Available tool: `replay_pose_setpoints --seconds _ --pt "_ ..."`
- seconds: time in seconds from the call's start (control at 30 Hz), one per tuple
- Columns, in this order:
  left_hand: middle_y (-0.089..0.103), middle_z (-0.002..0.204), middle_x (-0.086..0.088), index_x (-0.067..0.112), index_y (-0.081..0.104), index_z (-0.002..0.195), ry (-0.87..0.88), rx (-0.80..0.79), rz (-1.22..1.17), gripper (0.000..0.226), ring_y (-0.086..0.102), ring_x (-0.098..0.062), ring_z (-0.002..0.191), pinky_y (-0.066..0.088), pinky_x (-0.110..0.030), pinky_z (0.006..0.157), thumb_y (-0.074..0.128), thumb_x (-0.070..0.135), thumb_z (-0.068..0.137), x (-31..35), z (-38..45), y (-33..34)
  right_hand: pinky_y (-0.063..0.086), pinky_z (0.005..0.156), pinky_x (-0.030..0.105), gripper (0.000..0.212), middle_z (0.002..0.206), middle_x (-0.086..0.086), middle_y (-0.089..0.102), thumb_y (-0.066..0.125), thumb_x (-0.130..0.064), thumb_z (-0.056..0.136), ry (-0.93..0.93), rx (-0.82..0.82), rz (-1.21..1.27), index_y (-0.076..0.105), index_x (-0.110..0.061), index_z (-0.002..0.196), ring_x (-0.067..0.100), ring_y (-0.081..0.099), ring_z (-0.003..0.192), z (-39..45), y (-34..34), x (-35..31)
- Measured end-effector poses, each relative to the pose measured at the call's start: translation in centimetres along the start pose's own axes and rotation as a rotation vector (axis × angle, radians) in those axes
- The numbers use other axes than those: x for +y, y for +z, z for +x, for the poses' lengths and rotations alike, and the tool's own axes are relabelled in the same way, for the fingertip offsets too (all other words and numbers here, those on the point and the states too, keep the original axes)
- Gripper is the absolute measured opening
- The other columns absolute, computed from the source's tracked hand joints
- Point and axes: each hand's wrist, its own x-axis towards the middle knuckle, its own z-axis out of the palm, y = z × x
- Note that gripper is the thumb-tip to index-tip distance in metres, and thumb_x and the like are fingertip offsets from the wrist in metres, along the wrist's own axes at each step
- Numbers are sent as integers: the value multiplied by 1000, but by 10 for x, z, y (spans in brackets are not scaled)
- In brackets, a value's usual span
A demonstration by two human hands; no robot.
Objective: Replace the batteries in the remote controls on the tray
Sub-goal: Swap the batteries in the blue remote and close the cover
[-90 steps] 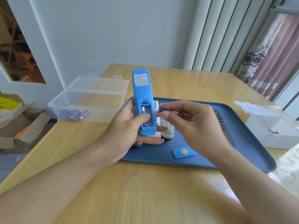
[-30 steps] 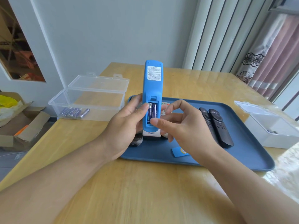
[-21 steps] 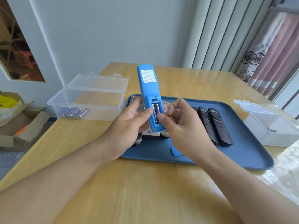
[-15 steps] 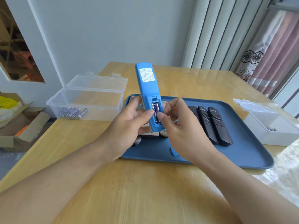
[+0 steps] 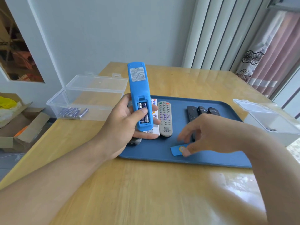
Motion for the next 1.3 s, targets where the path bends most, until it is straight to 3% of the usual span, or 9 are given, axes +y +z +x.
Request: replay_pose_setpoints --seconds 0.1,0.3,0.43,0.57,0.73,0.83,0.97,1.1,1.3 --pt "73 106 -5 16 52 126 8 -18 42 25 74 -28 90 63 -52 68 45 4 105 -1 -1 0 37 49 9 29 71 -34 62 88 -46 69 2 -17 3 72 -47 94 -11 56 58 1 2 1" --pt "70 104 -6 16 53 126 40 -11 35 24 71 -20 81 61 -39 58 42 6 106 1 0 0 41 64 21 16 74 -41 58 80 -49 79 -53 7 -43 67 -40 83 -3 57 66 4 7 -3" --pt "73 110 -8 17 55 128 9 -9 -8 26 73 -25 85 60 -39 57 43 10 106 1 0 1 58 74 46 15 80 -15 71 77 -46 82 -137 198 215 67 -35 83 11 65 62 0 1 -8" --pt "72 117 -13 20 56 131 -47 -25 -90 29 75 -32 90 63 -45 63 39 19 108 2 -1 2 44 54 21 11 78 -5 72 82 -37 79 -232 465 552 73 -31 82 15 68 54 -1 0 -17" --pt "70 121 -15 24 58 133 -76 -51 -114 33 72 -39 98 62 -45 65 35 24 109 4 -1 1 42 56 8 8 74 -7 72 71 -26 86 -363 459 787 74 -19 88 9 63 65 1 6 -25" --pt "71 119 -16 23 60 133 -93 -51 -102 33 72 -39 97 61 -46 66 36 24 109 2 -1 1 56 67 25 21 99 10 75 59 -21 93 -461 415 889 66 -4 103 20 68 86 5 9 -27" --pt "69 122 -17 23 58 137 -114 -92 -103 35 73 -35 93 62 -46 66 40 24 108 3 -2 3 52 61 27 29 79 20 72 69 -25 81 -469 469 909 62 -19 108 17 66 65 6 13 -35" --pt "74 114 -8 27 59 135 -133 -164 -117 34 74 -31 91 63 -49 72 38 25 107 2 -4 5 47 60 52 33 68 13 70 80 -35 69 -447 543 885 64 -28 97 33 53 58 9 21 -41" --pt "70 125 -15 30 62 131 -165 -219 -126 34 69 -46 106 62 -48 76 38 27 107 3 -6 6 31 44 12 24 66 -2 69 82 -32 73 -442 538 830 69 -37 93 12 33 48 8 22 -41"
